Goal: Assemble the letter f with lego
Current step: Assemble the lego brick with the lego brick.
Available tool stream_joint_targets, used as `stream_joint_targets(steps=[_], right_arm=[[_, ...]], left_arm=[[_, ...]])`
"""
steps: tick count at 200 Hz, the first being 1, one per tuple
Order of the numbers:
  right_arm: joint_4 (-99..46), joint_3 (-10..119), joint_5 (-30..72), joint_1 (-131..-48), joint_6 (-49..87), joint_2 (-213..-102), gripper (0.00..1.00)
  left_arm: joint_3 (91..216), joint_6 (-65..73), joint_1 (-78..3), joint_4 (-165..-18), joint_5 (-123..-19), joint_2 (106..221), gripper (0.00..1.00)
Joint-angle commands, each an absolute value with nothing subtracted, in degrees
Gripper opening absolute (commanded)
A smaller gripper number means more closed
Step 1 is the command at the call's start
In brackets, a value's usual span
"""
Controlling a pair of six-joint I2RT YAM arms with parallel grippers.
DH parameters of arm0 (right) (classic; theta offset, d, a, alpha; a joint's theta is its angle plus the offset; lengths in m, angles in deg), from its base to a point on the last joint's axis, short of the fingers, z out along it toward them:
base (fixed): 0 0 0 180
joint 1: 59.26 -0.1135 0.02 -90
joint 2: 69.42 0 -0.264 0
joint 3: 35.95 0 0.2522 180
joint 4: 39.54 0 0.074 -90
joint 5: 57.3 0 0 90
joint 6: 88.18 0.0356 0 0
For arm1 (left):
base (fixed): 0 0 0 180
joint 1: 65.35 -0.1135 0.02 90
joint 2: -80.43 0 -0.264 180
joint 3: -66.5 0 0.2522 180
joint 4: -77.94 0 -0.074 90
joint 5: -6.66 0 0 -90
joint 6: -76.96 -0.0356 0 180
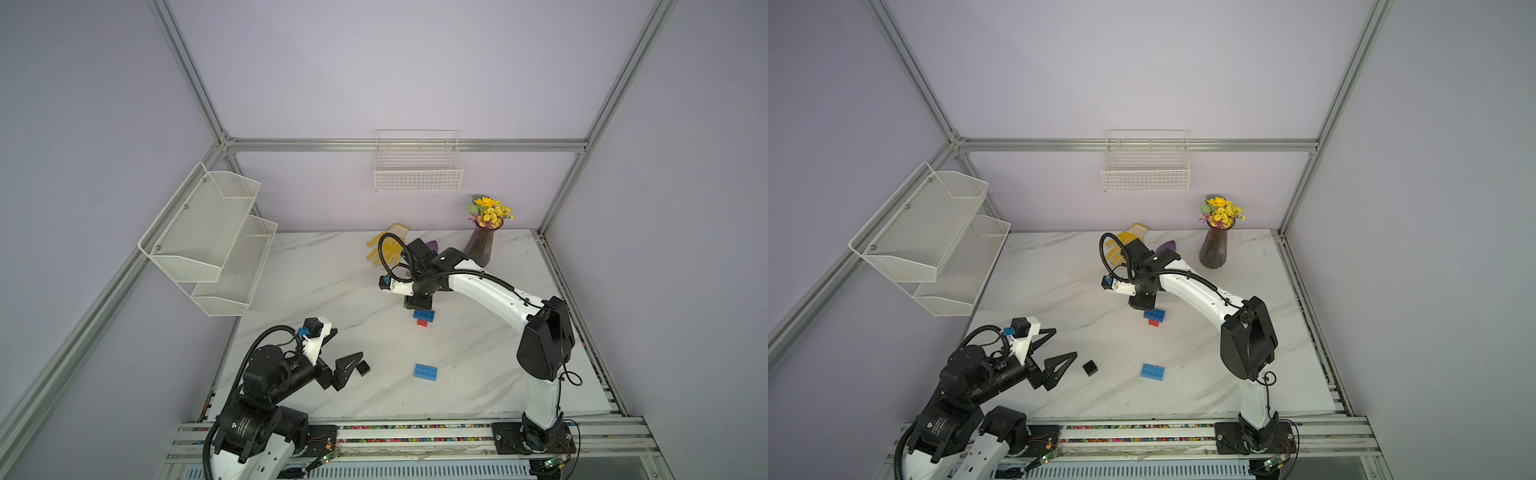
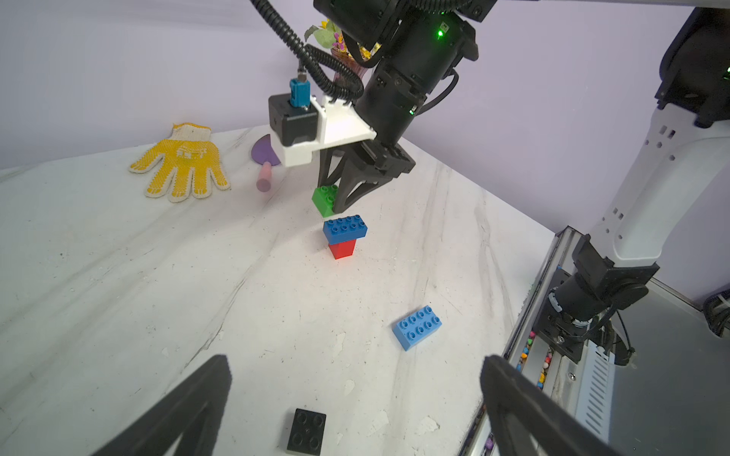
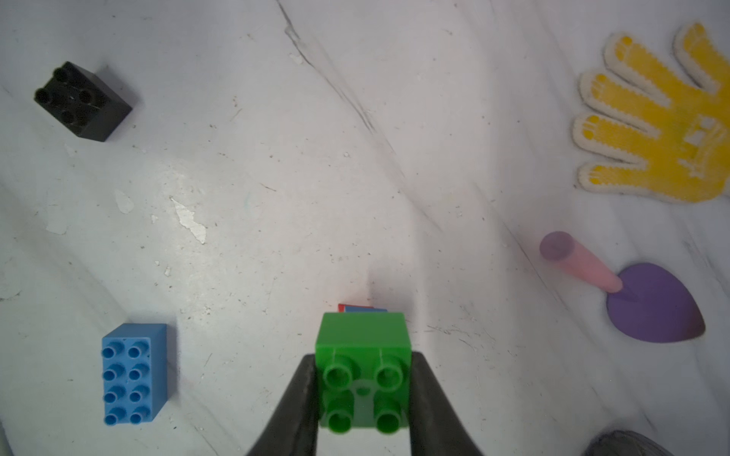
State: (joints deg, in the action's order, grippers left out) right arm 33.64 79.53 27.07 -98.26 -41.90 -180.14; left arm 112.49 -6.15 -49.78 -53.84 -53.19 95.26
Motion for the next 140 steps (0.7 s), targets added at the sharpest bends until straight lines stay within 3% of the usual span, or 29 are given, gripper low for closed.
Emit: stream_joint_targets(steps=[1,140], right_arm=[[36.4,79.8,27.5,-97.7,-41.5,-179.3,0.10],[34.4,73.5,24.3,-92.4,-40.2,-180.9,0.05]], left_arm=[[112.7,-6.1,-49.3,-54.5,-53.1,95.7,1.00],[112.6,-6.0,-49.2,-54.5,-53.2,96.1,1.00]])
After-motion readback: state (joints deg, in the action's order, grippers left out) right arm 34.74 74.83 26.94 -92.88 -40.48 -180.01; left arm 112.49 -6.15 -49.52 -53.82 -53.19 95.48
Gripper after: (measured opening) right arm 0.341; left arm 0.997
